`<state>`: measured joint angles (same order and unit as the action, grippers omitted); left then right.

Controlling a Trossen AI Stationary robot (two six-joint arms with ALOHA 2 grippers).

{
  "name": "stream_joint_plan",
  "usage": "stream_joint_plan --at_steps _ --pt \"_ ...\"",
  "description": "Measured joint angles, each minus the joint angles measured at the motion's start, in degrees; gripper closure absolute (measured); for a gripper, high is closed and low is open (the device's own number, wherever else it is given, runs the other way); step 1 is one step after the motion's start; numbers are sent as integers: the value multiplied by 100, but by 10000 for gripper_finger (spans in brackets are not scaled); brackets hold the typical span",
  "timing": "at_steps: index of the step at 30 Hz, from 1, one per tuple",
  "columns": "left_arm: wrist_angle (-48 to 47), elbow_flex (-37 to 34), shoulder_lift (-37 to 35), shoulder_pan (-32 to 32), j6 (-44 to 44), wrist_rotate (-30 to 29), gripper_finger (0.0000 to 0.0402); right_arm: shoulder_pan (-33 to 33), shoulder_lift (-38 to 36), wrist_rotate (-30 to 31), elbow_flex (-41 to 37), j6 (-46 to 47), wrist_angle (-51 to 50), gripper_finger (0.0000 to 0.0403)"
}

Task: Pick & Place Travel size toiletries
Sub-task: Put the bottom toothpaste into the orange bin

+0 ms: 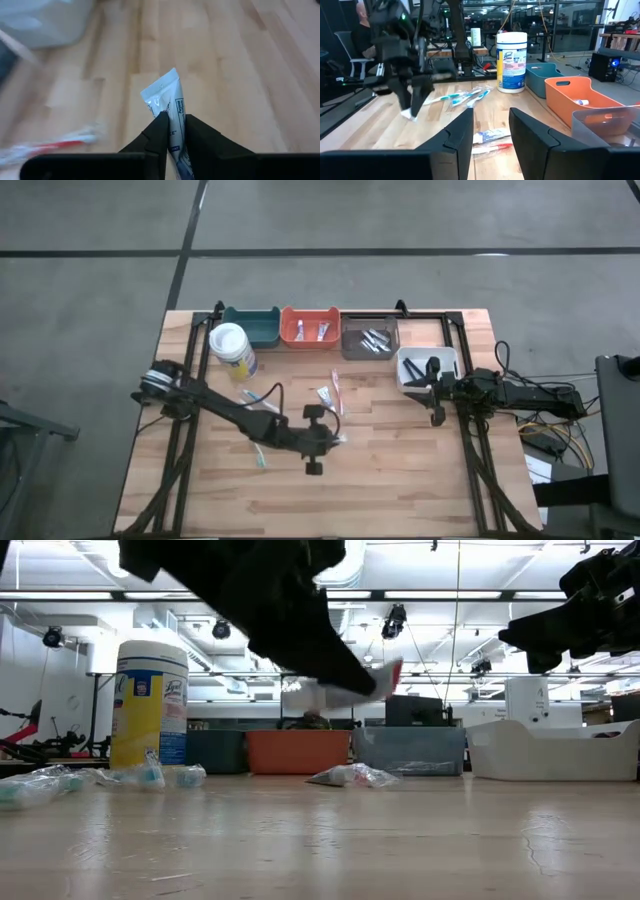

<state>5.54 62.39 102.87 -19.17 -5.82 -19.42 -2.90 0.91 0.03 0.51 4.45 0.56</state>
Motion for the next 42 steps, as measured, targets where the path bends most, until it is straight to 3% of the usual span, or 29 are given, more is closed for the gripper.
stream_joint_plan --at_steps 11,42 --pt "-370 -17 -556 288 665 -858 340 0 4 1 0 -6 -2 276" --pt "-511 -83 -647 2696 1090 -876 340 -2 -2 0 0 0 0 278"
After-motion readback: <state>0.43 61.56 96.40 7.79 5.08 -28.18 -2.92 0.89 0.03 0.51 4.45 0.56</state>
